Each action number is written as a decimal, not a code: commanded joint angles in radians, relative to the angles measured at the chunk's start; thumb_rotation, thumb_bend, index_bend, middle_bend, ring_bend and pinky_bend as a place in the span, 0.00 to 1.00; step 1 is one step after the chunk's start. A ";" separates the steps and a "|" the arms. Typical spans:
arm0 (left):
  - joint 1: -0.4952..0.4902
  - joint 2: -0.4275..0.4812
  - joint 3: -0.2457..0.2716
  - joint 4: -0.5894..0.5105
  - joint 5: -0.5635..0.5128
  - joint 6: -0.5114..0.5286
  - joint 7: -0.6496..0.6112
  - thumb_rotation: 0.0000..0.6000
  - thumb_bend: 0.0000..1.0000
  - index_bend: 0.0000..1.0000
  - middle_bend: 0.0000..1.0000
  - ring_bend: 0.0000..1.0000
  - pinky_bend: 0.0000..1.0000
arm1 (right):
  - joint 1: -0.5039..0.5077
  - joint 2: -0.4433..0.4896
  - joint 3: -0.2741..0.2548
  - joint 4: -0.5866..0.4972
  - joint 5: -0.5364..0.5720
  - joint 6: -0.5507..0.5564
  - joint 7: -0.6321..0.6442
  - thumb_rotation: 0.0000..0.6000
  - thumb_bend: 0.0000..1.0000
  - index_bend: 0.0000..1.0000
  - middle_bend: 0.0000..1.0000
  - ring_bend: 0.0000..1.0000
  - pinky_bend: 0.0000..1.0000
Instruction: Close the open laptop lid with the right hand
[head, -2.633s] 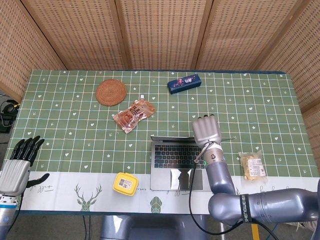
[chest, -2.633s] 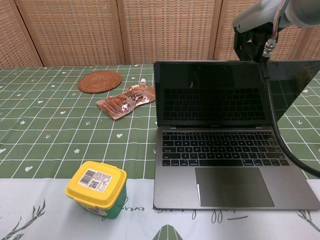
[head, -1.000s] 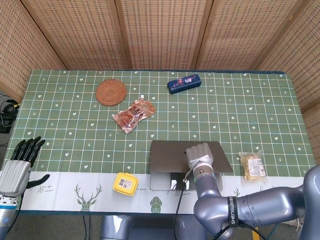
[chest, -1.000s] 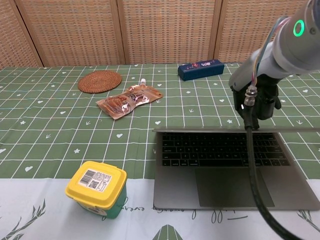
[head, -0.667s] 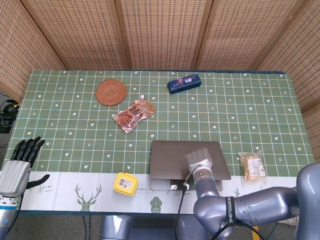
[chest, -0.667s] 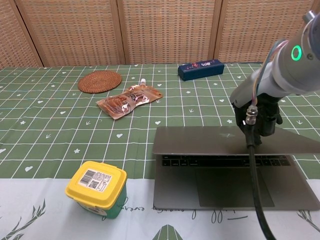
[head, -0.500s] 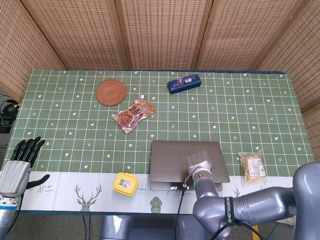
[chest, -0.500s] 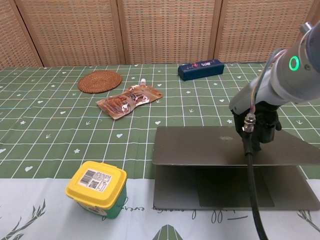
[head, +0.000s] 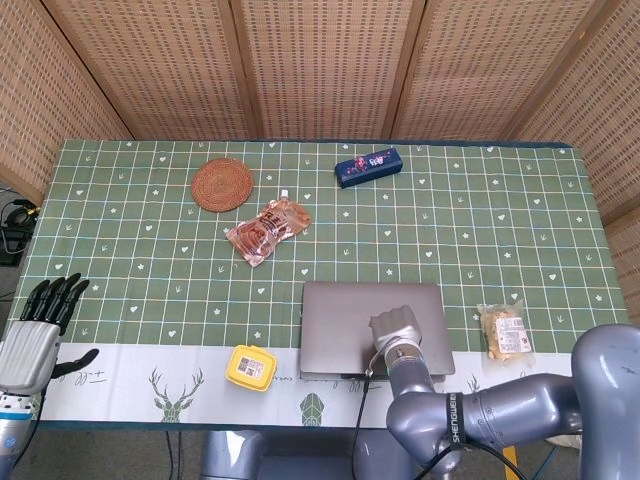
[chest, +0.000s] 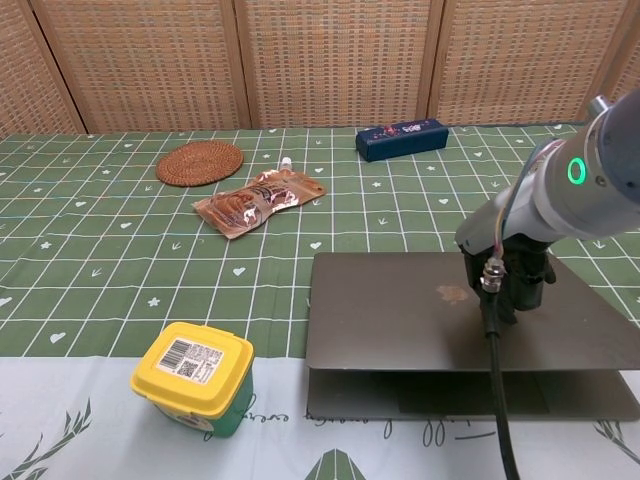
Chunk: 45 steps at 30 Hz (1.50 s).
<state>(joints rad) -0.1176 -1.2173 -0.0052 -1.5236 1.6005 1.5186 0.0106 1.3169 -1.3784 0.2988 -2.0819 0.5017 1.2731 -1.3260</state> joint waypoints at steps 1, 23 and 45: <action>0.000 -0.001 0.000 0.000 -0.001 -0.001 0.001 1.00 0.13 0.00 0.00 0.00 0.00 | -0.011 -0.011 -0.019 0.018 -0.015 -0.020 0.007 1.00 1.00 0.59 0.42 0.32 0.37; -0.003 -0.005 -0.001 0.004 -0.007 -0.009 0.008 1.00 0.13 0.00 0.00 0.00 0.00 | -0.035 -0.033 -0.077 0.070 -0.043 -0.082 0.022 1.00 1.00 0.58 0.41 0.31 0.36; 0.001 -0.002 -0.006 0.003 -0.012 -0.002 0.002 1.00 0.13 0.00 0.00 0.00 0.00 | -0.048 0.013 -0.093 0.032 -0.114 -0.086 0.064 1.00 0.96 0.52 0.34 0.23 0.26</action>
<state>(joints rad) -0.1168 -1.2199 -0.0105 -1.5209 1.5892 1.5167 0.0130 1.2739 -1.3855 0.1990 -2.0308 0.4173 1.1849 -1.2767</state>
